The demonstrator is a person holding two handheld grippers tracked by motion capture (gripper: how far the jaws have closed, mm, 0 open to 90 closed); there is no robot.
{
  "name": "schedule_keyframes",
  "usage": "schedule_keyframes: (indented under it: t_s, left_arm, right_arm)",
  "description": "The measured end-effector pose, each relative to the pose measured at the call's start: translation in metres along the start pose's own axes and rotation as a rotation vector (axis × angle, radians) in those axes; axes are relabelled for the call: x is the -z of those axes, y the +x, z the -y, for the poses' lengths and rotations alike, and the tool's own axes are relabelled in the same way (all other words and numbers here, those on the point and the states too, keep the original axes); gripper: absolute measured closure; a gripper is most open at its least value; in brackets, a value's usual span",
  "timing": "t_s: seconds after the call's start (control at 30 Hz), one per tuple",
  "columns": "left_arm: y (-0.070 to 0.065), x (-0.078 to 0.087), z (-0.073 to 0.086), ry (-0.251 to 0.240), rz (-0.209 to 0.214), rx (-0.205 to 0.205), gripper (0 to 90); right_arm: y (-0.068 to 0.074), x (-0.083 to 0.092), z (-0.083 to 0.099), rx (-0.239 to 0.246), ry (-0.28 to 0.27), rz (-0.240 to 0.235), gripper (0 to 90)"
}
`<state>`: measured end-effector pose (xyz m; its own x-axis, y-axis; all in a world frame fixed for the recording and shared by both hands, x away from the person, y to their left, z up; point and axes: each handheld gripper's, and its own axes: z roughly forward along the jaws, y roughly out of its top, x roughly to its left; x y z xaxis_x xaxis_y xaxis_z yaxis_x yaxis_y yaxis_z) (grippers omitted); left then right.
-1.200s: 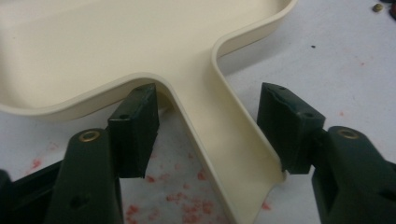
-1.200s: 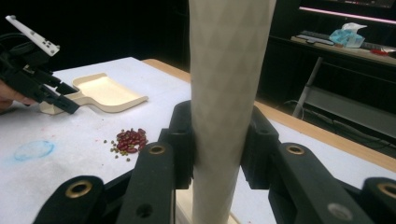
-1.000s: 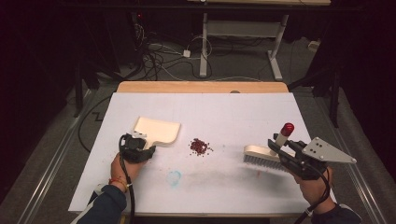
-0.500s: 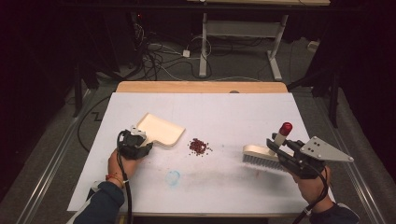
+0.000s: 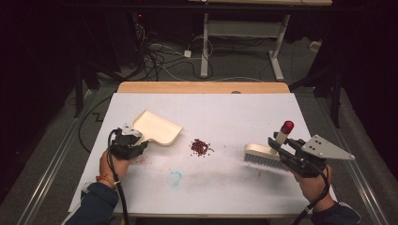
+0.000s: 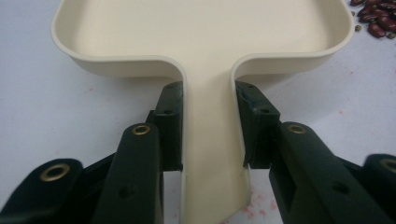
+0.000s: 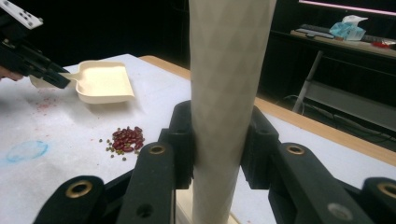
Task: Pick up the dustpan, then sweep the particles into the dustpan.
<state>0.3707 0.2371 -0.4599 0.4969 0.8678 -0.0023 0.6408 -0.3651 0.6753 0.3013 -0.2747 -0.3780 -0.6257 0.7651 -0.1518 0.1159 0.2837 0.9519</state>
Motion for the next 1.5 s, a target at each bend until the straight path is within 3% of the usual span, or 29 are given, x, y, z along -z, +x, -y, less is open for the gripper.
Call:
schedule_keyframes:
  t_s: [0.47,0.8,1.03,1.23,1.5]
  left_arm:
    - [-0.009,0.035,0.012,-0.031,0.023,-0.078,63.7]
    - [-0.019,0.053,0.034,0.007,0.075,-0.126,63.7]
    - [-0.031,0.053,0.045,0.064,0.114,-0.174,63.7]
    - [-0.037,0.043,0.049,0.111,0.166,-0.200,63.7]
    - [-0.044,0.039,0.047,0.124,0.172,-0.229,63.6]
  right_arm:
    - [-0.001,0.002,0.000,-0.009,0.001,0.009,70.3]
    - [-0.003,0.000,0.001,-0.023,0.000,0.007,70.3]
    - [-0.002,-0.002,-0.001,-0.020,-0.003,0.009,70.3]
    - [-0.003,-0.006,0.001,-0.016,0.012,0.004,70.3]
    - [-0.009,-0.023,-0.001,-0.043,0.017,0.020,70.3]
